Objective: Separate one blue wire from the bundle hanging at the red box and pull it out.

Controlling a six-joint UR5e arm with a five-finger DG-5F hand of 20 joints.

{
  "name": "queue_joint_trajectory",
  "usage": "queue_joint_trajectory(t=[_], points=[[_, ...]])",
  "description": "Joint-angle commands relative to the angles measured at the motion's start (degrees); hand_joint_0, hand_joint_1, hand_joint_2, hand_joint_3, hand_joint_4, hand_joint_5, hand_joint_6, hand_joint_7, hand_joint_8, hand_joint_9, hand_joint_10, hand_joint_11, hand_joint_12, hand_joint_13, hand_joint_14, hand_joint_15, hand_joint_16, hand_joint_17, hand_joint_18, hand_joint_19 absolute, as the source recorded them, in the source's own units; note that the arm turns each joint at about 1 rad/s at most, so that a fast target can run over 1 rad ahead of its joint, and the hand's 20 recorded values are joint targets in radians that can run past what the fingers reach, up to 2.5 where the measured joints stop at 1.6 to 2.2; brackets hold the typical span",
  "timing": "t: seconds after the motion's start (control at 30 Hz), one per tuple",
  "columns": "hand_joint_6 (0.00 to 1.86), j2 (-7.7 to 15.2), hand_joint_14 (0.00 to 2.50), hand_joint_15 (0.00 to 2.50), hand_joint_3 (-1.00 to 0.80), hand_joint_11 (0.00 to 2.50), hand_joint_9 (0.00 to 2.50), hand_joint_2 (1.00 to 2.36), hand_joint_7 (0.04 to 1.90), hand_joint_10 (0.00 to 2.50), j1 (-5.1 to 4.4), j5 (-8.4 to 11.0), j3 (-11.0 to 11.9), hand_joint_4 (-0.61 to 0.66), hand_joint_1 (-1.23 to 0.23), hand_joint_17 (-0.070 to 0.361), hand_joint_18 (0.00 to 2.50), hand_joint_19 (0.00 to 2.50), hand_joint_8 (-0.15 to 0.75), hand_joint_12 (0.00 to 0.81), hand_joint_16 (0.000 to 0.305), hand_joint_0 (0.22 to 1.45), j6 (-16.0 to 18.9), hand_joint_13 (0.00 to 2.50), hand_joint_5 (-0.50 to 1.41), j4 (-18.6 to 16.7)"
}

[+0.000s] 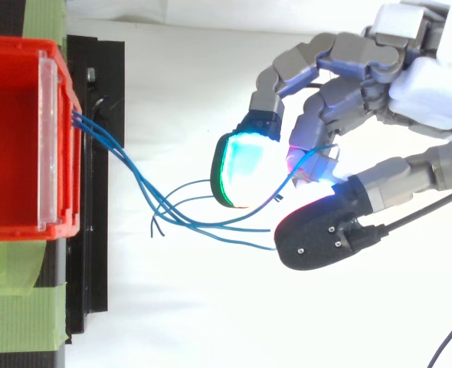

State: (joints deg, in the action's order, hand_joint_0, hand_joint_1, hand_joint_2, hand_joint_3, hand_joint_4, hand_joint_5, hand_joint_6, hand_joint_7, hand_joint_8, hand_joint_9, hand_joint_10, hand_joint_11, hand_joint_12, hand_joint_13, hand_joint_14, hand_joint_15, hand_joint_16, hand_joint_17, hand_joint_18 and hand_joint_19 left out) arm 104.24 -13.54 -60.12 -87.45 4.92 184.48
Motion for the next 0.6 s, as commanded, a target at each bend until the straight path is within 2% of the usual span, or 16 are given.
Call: queue_joint_trajectory(t=[0.0,0.4,0.57], points=[[0.96,0.0,0.73,1.55,-0.32,1.49,0.77,1.01,0.83,0.87,0.0,0.0,0.0,0.18,-0.91,0.109,0.83,0.71,0.305,0.371,0.049,0.73,0.0,0.75,-0.22,0.0],[0.96,0.0,0.84,1.5,-0.18,1.5,0.84,1.02,1.03,0.85,0.0,-0.09,0.0,0.17,-0.83,0.108,0.83,0.79,0.298,0.366,0.048,0.66,0.0,0.74,-0.21,-0.1],[0.97,0.0,1.15,1.27,-0.16,1.33,0.83,1.01,1.06,1.05,0.0,-0.09,0.0,0.16,-0.77,0.126,0.86,0.79,0.343,0.418,0.056,0.63,-0.1,0.69,-0.2,-0.1]])
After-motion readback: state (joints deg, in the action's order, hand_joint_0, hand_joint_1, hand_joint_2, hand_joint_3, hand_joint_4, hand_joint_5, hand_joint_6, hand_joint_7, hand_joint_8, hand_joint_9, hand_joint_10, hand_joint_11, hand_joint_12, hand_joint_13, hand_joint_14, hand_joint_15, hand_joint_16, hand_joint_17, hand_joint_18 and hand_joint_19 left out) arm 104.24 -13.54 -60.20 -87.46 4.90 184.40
